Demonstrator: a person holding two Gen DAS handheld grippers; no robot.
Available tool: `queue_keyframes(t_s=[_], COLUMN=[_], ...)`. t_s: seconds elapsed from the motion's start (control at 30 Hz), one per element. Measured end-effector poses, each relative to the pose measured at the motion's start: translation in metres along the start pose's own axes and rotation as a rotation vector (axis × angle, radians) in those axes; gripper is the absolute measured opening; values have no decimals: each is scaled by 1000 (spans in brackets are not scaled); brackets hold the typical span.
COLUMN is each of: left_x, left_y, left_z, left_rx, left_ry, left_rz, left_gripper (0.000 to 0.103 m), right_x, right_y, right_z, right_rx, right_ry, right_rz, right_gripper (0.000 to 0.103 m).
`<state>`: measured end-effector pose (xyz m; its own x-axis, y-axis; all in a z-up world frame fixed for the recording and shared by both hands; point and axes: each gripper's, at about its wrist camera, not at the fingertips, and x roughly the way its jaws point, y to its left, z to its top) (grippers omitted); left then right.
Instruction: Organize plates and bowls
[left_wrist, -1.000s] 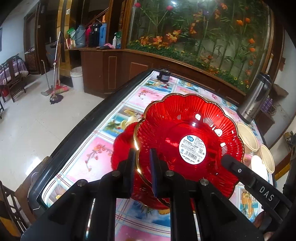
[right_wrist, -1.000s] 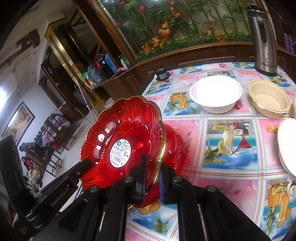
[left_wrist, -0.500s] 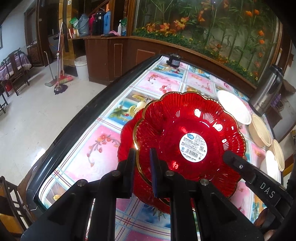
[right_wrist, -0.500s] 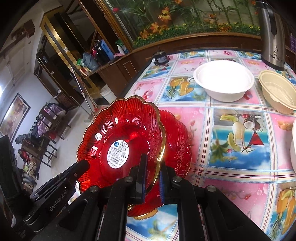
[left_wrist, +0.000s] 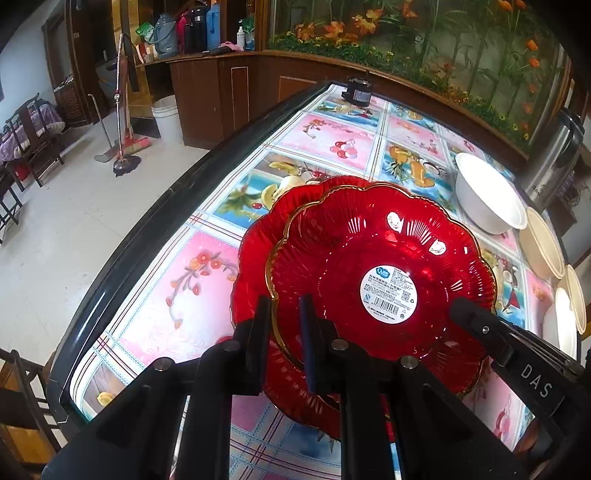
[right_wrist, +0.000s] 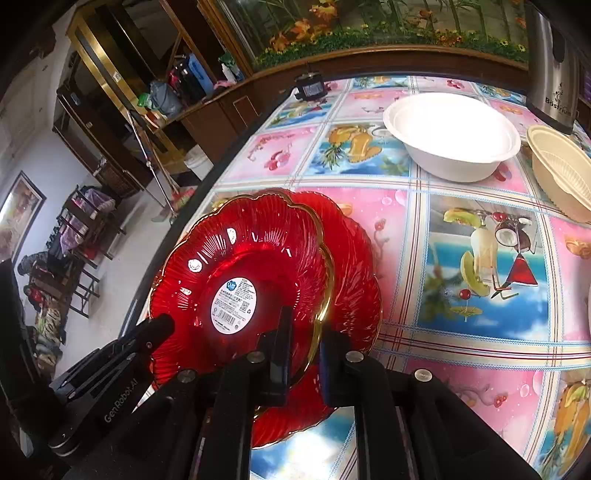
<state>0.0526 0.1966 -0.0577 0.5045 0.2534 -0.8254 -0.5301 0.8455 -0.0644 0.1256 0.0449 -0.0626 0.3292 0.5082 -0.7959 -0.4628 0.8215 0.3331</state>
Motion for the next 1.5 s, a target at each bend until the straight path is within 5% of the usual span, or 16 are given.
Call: queue_keyframes(t_s=[0.63, 0.87, 1.03, 1.13, 1.17, 1.23, 1.5], left_x=[11, 5, -5, -14, -16, -23, -44], left_y=[-2, 0, 3, 3, 3, 6, 1], left_z=[1, 1, 0, -1, -1, -1, 6], left_rx=[-6, -21, -38, -46, -54, -91, -176], left_ry=[40, 44, 40, 32, 34, 25, -19], left_rz=[26, 22, -15, -54, -56, -60, -147], left_gripper=[13, 14, 31, 49, 63, 76, 75], right_x=[13, 5, -7, -15, -20, -31, -68], right_y=[5, 13, 15, 13, 11, 5, -46], right_z=[2, 1, -2, -5, -6, -9, -25], right_rx=[-7, -27, -11, -2, 4, 24, 180], right_ry=[64, 58, 48, 53, 52, 47, -10], right_rz=[-49, -11, 5, 33, 43, 52, 179], right_gripper=[20, 53, 66, 68, 68, 78, 84])
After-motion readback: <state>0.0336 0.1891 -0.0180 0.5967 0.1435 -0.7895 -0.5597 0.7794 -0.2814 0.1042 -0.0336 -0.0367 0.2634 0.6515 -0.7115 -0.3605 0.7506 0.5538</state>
